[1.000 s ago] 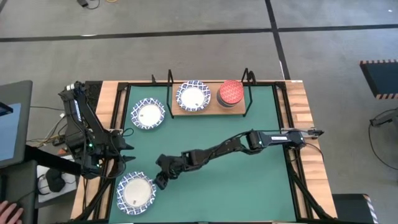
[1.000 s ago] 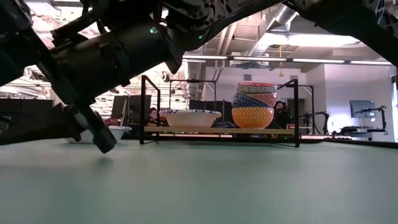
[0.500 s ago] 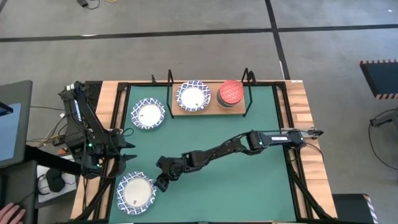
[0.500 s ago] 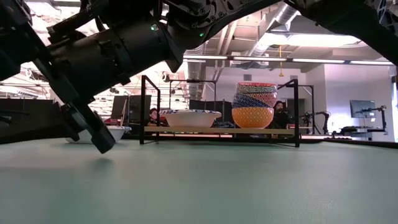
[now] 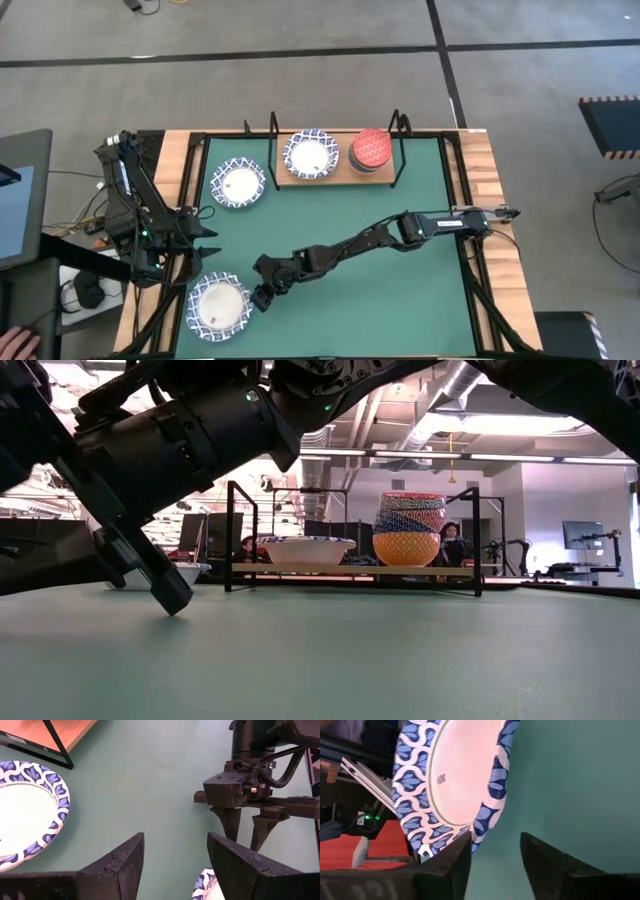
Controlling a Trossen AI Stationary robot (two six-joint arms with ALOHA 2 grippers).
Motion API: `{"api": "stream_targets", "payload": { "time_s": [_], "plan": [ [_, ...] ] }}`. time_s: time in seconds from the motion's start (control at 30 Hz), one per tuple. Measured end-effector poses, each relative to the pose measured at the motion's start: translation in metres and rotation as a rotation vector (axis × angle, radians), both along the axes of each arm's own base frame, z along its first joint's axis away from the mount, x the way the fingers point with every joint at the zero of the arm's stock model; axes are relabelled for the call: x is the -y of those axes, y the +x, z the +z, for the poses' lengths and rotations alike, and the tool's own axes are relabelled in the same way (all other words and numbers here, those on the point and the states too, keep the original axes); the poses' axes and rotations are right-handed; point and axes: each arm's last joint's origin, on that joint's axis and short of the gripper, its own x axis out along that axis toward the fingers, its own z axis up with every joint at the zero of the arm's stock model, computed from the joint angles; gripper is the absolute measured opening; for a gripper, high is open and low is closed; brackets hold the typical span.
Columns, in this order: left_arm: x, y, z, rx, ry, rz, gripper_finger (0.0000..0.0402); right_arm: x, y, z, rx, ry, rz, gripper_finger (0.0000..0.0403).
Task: Place and stack bowls onto a shelf
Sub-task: Stack the bottom white-blue paper bowl on top of the white-blue paper bowl on the shelf
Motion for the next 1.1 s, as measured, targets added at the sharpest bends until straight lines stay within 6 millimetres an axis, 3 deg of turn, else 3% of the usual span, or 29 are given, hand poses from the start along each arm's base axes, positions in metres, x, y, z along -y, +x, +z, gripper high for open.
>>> {"api": "stream_targets", "payload": {
  "time_s": [0.17, 0.3, 0.8, 0.87, 1.1],
  "plan": [
    [0.000, 0.000, 0.000, 0.001, -0.006, 0.005, 0.0201, -0.001, 0.001, 0.002, 0.007, 0.024, -0.044, 0.0248],
    [0.000, 0.000, 0.000, 0.002, -0.006, 0.005, 0.0201, -0.002, 0.001, 0.002, 0.007, 0.029, -0.073, 0.0253],
    [-0.002, 0.003, 0.000, 0.008, 0.008, 0.034, 0.0201, 0.000, 0.006, 0.009, 0.095, 0.043, -0.093, 0.0215],
    [-0.002, 0.003, 0.000, 0.004, 0.001, 0.034, 0.0201, 0.001, 0.007, -0.003, 0.086, 0.043, -0.108, 0.0208],
    [-0.001, 0.004, 0.001, 0.010, -0.023, 0.033, 0.0201, 0.005, 0.011, -0.011, 0.088, 0.100, -0.108, 0.0173]
  ]
}}
